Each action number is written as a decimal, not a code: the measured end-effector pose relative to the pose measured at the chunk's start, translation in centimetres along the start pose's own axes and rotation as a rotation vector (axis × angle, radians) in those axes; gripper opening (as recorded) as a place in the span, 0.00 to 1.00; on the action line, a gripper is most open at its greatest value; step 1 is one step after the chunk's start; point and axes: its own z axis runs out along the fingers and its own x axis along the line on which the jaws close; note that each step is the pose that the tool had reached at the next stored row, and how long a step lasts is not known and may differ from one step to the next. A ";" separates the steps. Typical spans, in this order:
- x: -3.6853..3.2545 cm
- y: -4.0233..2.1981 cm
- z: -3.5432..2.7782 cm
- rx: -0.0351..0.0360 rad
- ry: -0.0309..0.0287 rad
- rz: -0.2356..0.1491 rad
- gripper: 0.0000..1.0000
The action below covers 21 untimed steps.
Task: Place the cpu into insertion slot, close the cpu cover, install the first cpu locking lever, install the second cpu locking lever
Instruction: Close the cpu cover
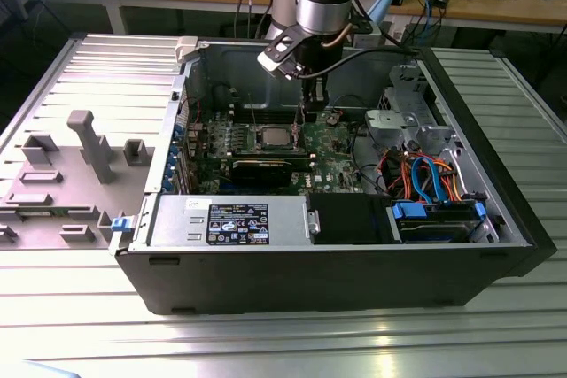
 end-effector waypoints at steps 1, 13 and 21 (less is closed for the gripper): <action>0.00 -0.01 0.00 0.0000 0.0000 0.000 0.11; 0.01 -0.66 0.05 0.0001 0.0001 0.000 0.11; 0.01 -0.80 0.08 0.0012 0.0001 0.000 0.11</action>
